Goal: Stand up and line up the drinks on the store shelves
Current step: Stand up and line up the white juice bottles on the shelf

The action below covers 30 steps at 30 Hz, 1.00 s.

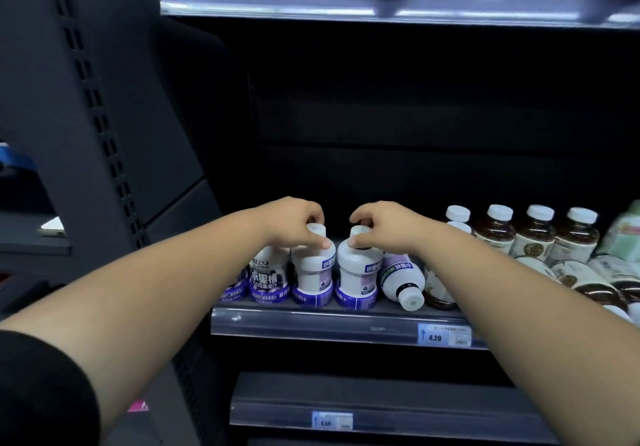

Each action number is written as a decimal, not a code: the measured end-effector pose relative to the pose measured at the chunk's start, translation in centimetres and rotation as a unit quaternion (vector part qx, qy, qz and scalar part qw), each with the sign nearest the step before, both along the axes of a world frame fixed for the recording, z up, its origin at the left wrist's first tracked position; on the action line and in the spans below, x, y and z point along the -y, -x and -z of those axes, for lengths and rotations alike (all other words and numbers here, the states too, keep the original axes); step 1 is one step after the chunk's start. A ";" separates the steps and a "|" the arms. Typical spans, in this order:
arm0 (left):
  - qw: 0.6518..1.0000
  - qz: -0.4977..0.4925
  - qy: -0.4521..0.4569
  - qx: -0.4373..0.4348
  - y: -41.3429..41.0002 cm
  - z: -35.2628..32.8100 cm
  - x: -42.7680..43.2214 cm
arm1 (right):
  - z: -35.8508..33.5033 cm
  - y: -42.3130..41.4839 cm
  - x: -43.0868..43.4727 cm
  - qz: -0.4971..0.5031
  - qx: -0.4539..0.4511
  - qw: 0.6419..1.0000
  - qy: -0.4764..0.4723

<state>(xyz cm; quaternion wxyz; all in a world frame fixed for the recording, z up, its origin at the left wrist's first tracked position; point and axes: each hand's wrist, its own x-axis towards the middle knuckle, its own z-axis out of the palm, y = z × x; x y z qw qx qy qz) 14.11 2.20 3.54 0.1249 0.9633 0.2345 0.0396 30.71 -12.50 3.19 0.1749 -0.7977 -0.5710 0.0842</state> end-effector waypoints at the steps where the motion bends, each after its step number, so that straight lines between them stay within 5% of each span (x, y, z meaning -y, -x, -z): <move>1: 1.000 0.010 0.022 0.000 0.2 0.0 -0.1 | 0.1 0.1 -0.1 0.007 0.021 1.000 0.001; 15: 0.999 -0.020 -0.028 0.005 0.6 0.1 0.2 | -0.2 0.8 -0.5 -0.034 -0.005 0.999 0.025; 30: 0.997 -0.022 0.051 0.054 1.2 1.1 -0.4 | 0.5 0.7 -0.6 -0.022 0.012 0.999 0.021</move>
